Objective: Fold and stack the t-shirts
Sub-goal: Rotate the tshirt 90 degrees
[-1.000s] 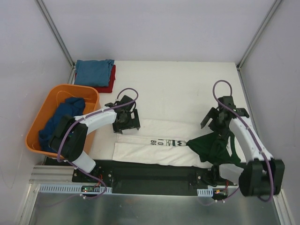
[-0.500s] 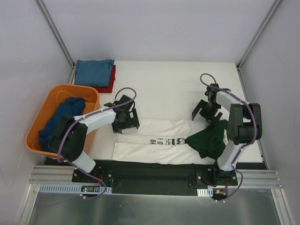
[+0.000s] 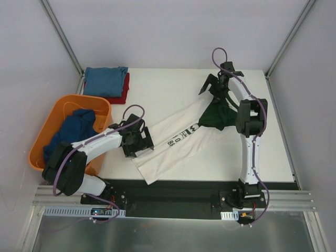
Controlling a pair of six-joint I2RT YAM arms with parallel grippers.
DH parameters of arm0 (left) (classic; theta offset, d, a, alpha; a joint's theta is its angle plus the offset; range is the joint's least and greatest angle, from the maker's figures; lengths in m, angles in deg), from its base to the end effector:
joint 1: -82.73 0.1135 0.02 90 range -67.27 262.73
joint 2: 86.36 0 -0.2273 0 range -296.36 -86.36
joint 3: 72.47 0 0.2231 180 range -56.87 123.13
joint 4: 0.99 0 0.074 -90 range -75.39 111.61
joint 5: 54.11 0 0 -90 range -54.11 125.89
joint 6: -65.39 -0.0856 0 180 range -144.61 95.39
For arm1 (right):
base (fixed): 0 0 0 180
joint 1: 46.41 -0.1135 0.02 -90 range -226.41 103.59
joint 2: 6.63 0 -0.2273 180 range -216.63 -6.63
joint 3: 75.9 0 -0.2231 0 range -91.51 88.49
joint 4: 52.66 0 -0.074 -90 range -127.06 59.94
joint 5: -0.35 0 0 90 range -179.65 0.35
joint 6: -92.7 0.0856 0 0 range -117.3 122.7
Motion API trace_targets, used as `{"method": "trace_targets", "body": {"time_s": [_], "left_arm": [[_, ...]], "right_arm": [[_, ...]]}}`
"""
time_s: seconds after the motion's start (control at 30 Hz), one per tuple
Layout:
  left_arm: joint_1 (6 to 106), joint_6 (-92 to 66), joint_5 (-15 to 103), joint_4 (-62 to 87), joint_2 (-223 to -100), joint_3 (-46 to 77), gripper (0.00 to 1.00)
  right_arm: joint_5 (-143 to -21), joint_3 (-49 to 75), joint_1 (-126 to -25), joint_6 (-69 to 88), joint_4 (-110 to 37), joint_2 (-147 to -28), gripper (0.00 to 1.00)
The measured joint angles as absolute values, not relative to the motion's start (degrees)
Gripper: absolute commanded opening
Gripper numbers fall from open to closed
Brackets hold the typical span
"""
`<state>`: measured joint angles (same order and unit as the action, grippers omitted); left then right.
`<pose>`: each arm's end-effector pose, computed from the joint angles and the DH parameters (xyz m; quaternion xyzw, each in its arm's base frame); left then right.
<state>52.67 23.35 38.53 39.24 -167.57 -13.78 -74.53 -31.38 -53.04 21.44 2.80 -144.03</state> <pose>0.2269 -0.1358 0.1109 -0.1458 0.9606 -0.1656 0.1689 0.4888 0.0793 0.1279 0.0636 0.9500 0.1843 0.2439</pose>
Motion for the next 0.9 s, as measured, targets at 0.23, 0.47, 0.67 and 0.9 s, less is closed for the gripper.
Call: {"method": "trace_targets", "body": {"time_s": [0.23,0.47,0.67,0.9], "left_arm": [[47.0,24.6,43.4,43.4,-159.7,-17.9,0.99],[46.5,22.7,43.9,44.7,-156.4,-13.9,0.99],[46.5,20.9,42.7,44.6,-156.8,-10.9,0.99],[46.5,18.0,41.7,43.7,-163.5,-9.0,0.99]], "right_arm": [[-76.3,-33.9,-54.7,11.0,3.5,-142.2,0.97],[-90.9,-28.0,-58.5,1.4,9.7,-131.4,0.97],[-102.5,-23.6,-62.8,-0.4,15.1,-129.9,0.97],[-109.2,-22.4,-63.6,2.6,19.1,-132.2,0.97]]}}
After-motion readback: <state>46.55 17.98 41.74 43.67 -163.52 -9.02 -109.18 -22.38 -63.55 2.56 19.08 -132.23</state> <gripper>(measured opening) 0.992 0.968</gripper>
